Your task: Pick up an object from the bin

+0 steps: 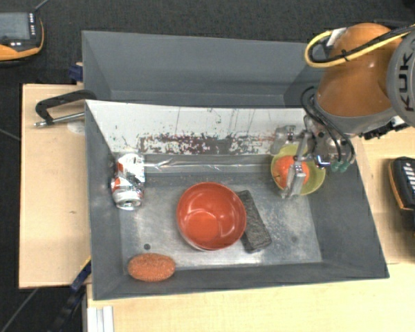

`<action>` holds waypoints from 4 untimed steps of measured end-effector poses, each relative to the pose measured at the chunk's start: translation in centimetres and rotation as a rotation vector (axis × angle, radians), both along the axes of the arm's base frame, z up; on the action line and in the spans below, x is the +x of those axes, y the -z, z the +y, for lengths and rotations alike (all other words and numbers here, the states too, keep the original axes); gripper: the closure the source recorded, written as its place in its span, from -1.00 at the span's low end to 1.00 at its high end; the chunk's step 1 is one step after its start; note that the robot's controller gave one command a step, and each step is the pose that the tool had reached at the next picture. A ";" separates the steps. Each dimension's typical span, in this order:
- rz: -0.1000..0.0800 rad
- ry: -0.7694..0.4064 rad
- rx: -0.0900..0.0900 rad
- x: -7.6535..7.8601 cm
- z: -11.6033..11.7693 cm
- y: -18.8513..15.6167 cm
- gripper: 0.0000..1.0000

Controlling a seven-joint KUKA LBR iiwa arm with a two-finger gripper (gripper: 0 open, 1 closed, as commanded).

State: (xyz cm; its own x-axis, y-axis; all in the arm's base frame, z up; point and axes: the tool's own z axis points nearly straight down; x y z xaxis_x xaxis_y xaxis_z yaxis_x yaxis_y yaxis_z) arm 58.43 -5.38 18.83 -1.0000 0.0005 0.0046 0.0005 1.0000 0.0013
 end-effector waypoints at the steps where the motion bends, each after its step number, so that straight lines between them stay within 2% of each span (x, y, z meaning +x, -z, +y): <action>1: -0.009 -0.002 -0.001 0.2 0.0 -0.5 1.00; 2: -0.018 -0.001 0.000 -0.4 1.6 -3.3 1.00; 3: -0.018 -0.178 0.001 0.3 2.0 0.9 1.00; 4: -0.030 -0.182 0.004 0.0 7.4 -3.1 1.00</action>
Offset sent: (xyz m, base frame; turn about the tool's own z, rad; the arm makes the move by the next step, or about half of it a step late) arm 0.0000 0.0000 0.0000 0.0000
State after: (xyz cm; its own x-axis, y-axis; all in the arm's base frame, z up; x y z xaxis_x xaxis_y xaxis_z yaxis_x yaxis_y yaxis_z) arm 58.45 2.02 21.93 -0.9833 -0.1801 -0.0257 -0.1802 0.9836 0.0025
